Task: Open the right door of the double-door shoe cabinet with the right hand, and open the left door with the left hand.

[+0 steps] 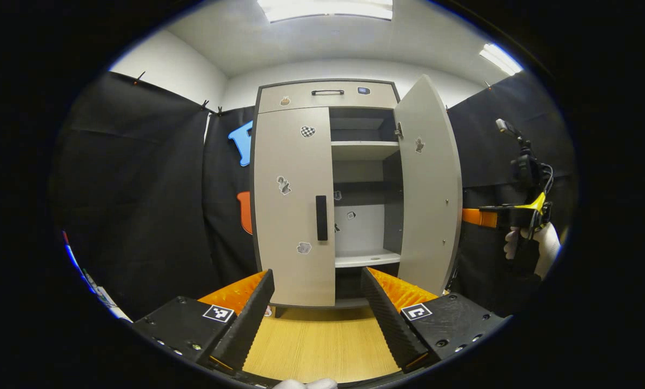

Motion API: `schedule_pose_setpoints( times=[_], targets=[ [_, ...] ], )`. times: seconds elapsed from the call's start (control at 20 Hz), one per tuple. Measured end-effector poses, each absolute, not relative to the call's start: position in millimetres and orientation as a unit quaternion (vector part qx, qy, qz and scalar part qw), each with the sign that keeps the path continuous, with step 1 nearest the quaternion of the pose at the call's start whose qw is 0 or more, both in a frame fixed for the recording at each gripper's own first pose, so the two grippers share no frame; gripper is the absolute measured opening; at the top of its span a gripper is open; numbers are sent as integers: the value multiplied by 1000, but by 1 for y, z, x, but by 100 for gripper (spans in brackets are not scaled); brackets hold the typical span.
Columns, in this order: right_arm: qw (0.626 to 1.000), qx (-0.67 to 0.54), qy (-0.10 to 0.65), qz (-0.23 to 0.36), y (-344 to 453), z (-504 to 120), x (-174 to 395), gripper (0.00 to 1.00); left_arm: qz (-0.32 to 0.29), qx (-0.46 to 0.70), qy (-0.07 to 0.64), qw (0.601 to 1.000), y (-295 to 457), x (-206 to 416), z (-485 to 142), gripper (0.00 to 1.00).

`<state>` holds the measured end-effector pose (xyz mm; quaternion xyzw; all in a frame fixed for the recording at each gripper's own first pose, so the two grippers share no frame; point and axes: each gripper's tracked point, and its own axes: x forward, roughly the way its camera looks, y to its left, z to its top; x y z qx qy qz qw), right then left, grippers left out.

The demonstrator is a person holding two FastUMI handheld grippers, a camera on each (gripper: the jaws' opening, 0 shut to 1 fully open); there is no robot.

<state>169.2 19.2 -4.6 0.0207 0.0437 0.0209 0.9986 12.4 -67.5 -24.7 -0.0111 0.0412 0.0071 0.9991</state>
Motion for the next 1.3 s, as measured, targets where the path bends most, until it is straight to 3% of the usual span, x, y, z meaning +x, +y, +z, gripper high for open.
schedule_pose_setpoints(
  times=[0.1,0.15,0.35,0.8,1.3],
  targets=[
    [999,12,30,2,11,2,165,97,-1,-7,43,999,-60,16,-28,96],
    [1000,11,20,0,12,5,164,94,-2,-3,45,999,-55,19,-30,96],
    [1000,22,4,11,29,9,159,100,-15,-1,46,999,-42,27,-35,96],
    [998,23,42,47,65,-17,134,100,-19,-6,45,999,-10,55,-46,96],
    [998,24,50,32,66,-18,134,100,-37,-5,20,999,-15,114,-31,96]
  ],
)
